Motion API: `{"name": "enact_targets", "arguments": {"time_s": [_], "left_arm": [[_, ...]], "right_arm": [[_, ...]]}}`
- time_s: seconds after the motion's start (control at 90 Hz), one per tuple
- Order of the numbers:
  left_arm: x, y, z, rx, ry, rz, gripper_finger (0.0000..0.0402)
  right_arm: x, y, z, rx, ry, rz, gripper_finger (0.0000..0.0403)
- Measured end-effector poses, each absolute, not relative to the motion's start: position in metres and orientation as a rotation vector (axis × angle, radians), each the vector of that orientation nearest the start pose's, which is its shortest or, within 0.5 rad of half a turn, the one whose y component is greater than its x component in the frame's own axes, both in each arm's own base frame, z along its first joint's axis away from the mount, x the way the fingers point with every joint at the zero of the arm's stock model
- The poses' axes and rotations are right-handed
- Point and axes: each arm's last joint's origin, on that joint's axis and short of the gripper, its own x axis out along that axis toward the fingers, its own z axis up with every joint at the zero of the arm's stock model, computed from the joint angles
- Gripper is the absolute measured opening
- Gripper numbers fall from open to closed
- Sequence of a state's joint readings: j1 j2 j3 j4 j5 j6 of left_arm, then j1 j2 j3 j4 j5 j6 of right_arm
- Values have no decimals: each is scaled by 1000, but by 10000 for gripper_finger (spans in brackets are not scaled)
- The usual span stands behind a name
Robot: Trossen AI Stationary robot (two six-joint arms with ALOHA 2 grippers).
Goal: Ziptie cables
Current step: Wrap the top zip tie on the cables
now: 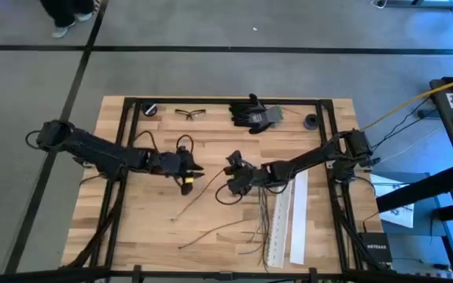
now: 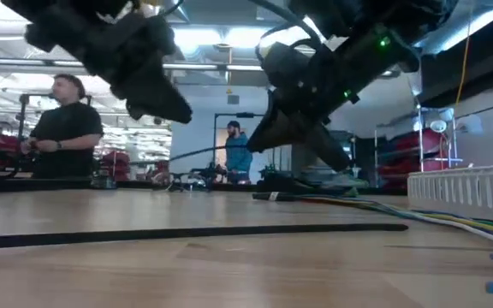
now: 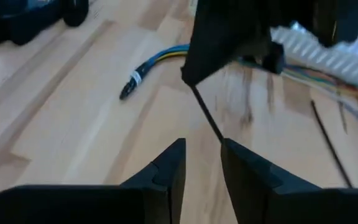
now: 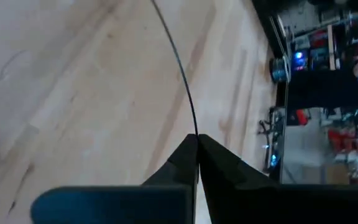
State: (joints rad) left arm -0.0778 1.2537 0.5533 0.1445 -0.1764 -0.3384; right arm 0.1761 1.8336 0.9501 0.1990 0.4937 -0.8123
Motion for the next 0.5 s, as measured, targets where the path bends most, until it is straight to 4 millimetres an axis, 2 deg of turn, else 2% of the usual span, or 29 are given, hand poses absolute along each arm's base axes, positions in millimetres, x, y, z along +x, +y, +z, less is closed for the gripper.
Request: {"name": "enact_targets", "arguments": {"time_s": [0.256, 0.5], "left_arm": [[246, 16, 192, -419, 525, 102, 86], [252, 24, 195, -550, 478, -36, 86]], "right_arm": [[364, 50, 155, -1077, 682, -42, 0], [365, 50, 157, -1098, 670, -72, 0]]}}
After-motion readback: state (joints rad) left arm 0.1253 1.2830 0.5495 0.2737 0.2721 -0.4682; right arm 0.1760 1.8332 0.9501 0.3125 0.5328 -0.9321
